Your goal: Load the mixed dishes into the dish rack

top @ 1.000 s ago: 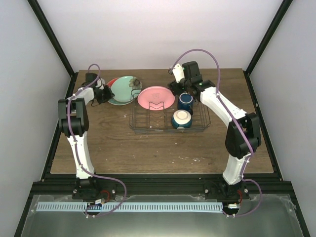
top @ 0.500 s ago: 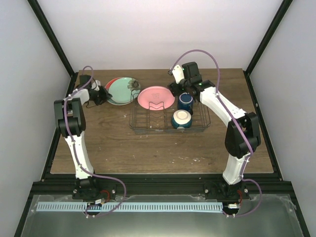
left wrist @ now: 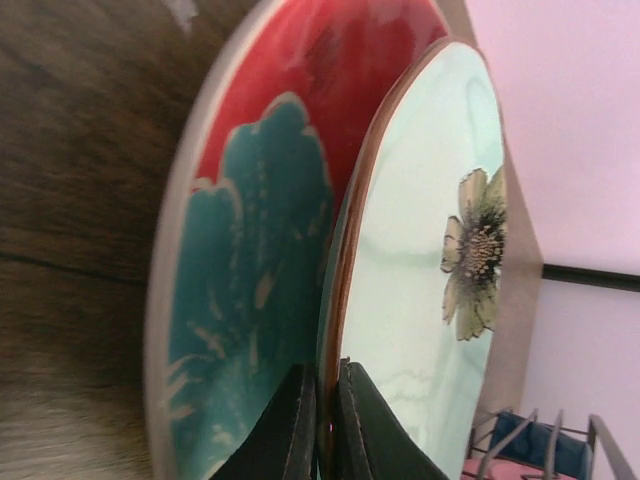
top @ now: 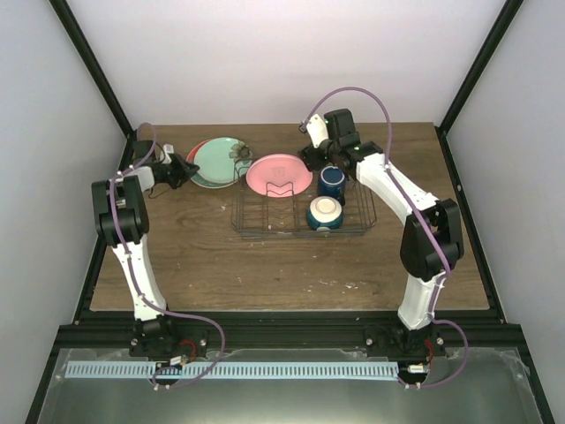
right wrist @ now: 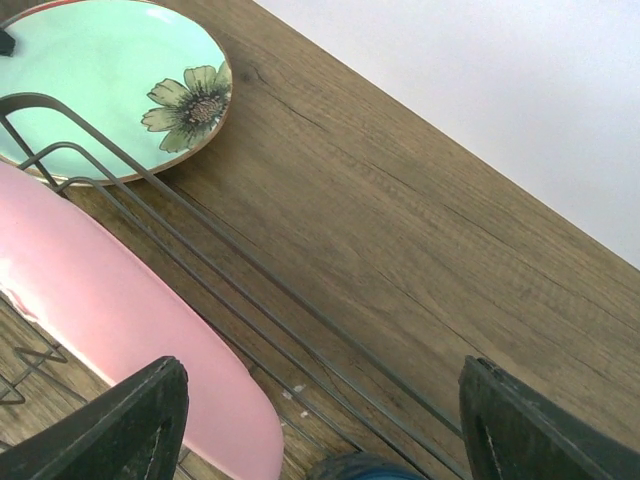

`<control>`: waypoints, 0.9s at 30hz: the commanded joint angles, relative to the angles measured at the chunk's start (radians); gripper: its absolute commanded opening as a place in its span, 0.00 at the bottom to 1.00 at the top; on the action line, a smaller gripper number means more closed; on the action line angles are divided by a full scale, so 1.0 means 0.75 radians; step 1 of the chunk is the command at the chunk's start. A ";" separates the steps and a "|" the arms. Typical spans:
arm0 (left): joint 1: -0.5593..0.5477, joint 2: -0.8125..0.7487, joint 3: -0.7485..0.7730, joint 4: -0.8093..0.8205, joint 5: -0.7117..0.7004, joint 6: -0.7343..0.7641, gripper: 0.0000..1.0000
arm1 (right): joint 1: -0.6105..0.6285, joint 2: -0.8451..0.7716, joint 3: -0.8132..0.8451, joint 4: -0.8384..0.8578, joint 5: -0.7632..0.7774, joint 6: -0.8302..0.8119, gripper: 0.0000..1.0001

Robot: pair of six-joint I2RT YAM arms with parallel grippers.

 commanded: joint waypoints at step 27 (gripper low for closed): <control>-0.003 -0.169 0.180 0.455 0.237 -0.427 0.00 | 0.012 0.116 0.241 -0.042 -0.146 0.154 0.97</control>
